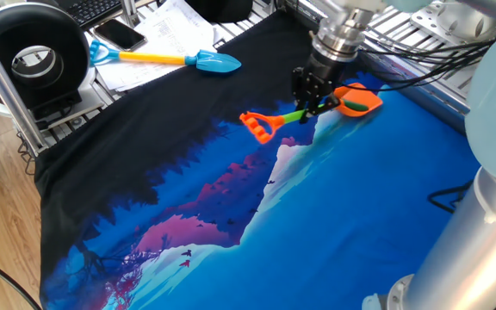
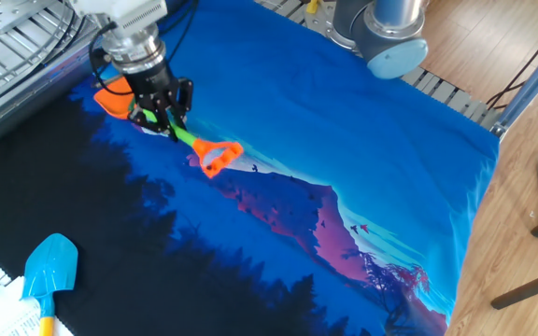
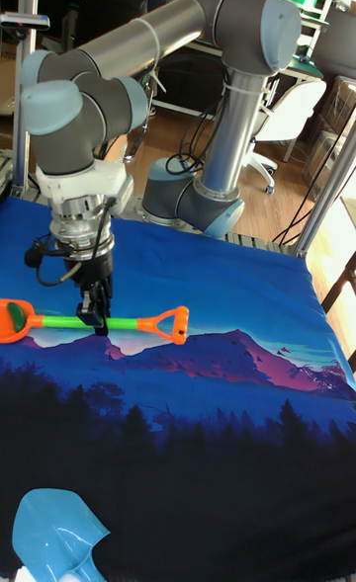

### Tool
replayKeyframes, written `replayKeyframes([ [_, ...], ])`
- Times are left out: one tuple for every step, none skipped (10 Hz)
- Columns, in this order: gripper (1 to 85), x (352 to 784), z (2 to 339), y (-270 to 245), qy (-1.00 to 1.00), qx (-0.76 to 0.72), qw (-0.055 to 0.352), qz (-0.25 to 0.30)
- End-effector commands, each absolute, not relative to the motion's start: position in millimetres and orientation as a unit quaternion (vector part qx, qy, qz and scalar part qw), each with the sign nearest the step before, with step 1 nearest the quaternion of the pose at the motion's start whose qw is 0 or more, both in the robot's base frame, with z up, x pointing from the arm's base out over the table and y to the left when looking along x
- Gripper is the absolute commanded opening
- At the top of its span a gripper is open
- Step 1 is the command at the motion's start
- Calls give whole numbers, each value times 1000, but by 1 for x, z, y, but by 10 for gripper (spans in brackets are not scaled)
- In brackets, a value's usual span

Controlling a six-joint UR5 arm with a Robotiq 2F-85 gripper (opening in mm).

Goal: Use a shovel to scoop up an object

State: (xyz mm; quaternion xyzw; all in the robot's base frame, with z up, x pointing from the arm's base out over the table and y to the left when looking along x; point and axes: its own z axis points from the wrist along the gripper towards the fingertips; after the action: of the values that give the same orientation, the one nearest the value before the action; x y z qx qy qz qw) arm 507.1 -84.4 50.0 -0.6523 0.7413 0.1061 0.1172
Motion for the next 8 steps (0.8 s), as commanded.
replayKeyframes([
  [23, 514, 44, -77, 764, -627, 107, 102],
  [23, 515, 41, -79, 770, -622, 102, 103],
  [23, 514, 39, -81, 776, -616, 96, 99],
  [23, 514, 39, -83, 783, -608, 89, 95],
  [23, 514, 39, -84, 791, -599, 83, 91],
  [20, 513, 37, -84, 802, -585, 78, 93],
  [20, 513, 35, -84, 806, -580, 76, 95],
  [20, 513, 33, -84, 811, -572, 73, 98],
])
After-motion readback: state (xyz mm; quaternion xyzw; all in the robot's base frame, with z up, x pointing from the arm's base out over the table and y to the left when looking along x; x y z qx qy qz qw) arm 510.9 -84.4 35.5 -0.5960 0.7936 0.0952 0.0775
